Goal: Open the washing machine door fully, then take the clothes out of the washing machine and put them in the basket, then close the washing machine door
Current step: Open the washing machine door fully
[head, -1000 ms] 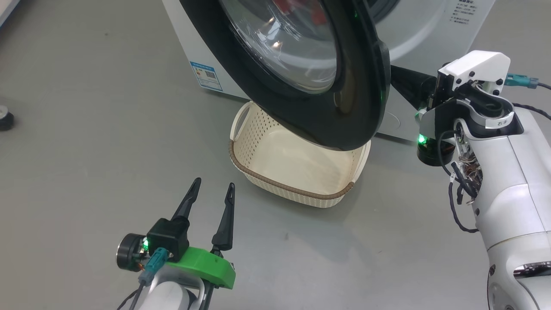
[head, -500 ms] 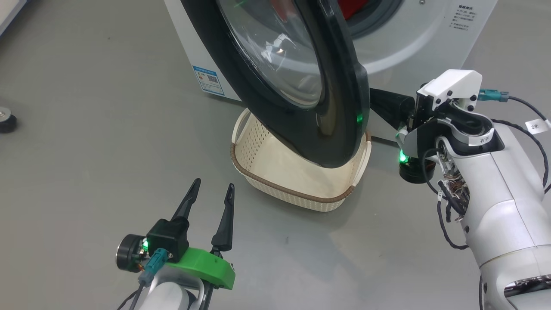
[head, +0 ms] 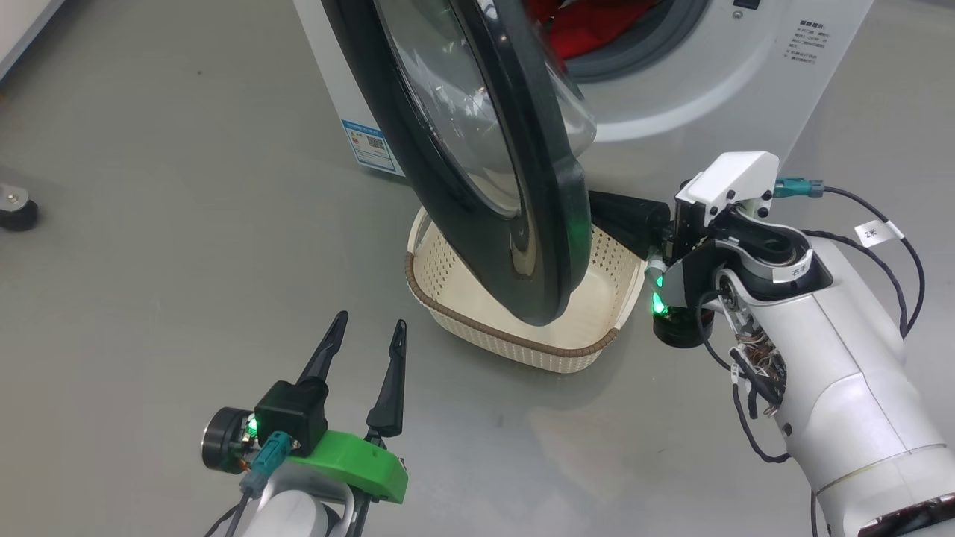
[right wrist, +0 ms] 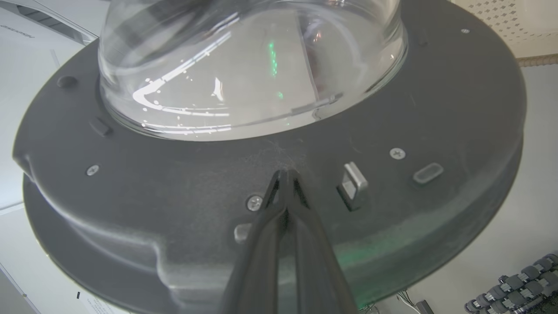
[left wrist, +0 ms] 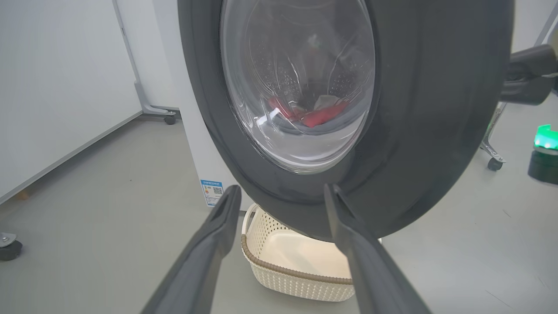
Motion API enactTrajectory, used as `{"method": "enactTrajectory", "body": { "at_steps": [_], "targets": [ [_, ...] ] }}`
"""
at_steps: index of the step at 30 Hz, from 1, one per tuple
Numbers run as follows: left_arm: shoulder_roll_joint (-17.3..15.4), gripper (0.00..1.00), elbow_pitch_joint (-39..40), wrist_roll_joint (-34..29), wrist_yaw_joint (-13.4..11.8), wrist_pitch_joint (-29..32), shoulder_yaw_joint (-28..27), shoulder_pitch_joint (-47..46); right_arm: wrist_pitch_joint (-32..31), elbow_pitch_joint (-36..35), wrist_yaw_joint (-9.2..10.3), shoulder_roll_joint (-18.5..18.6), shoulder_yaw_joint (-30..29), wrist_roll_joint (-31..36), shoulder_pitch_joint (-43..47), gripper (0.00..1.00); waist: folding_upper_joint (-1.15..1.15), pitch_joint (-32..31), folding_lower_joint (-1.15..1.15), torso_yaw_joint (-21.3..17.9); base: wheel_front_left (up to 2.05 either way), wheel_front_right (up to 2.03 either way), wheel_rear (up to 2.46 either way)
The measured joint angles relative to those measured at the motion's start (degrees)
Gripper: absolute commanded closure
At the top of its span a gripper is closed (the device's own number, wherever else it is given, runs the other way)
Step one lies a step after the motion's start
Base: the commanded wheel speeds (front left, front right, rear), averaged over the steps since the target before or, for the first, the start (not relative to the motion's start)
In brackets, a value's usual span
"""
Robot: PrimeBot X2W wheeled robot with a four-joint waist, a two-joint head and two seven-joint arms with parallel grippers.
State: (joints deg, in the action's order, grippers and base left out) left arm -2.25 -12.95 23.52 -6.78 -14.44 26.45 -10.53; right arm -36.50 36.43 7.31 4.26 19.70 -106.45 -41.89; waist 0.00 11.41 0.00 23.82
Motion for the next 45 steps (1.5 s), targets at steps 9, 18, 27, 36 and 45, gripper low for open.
{"method": "enactTrajectory", "body": {
  "at_steps": [9, 18, 27, 36, 45],
  "targets": [
    [0.0, 0.0, 0.0, 0.0, 0.0, 0.0, -0.01, 0.18, 0.03, -3.82, 0.01, 0.0, 7.0, -3.46, 1.53, 1.0, 0.0, -0.31, 0.0, 0.69, 0.0, 0.0, 0.0],
    [0.0, 0.0, 0.01, 0.0, 0.0, 0.0, 0.02, 0.68, 1.29, -6.82, 0.0, -0.02, 12.61, -5.8, 2.55, 1.0, 0.0, -0.46, 0.0, 1.22, 0.0, 0.0, 0.0],
    [0.0, 0.0, 0.02, 0.0, 0.0, 0.0, -0.01, 1.16, 4.01, -8.66, 0.01, -0.02, 15.93, -8.22, 3.36, 1.0, 0.0, -0.74, 0.0, 1.77, 0.0, 0.0, 0.0],
    [0.0, 0.0, -0.26, -0.35, 0.0, 0.0, -1.49, 1.69, 7.19, -10.14, 0.01, -0.08, 16.9, -9.67, 3.87, 1.0, 0.0, -1.67, 0.0, 1.37, 0.0, 0.0, 0.0],
    [-0.02, 0.0, -1.64, -1.83, 0.0, 0.0, -3.7, 2.94, 16.47, -11.35, -5.32, 4.15, 17.12, 2.37, 5.02, 1.0, 0.0, -4.64, 0.0, -1.38, 0.0, 0.0, 0.0]
  ]
}}
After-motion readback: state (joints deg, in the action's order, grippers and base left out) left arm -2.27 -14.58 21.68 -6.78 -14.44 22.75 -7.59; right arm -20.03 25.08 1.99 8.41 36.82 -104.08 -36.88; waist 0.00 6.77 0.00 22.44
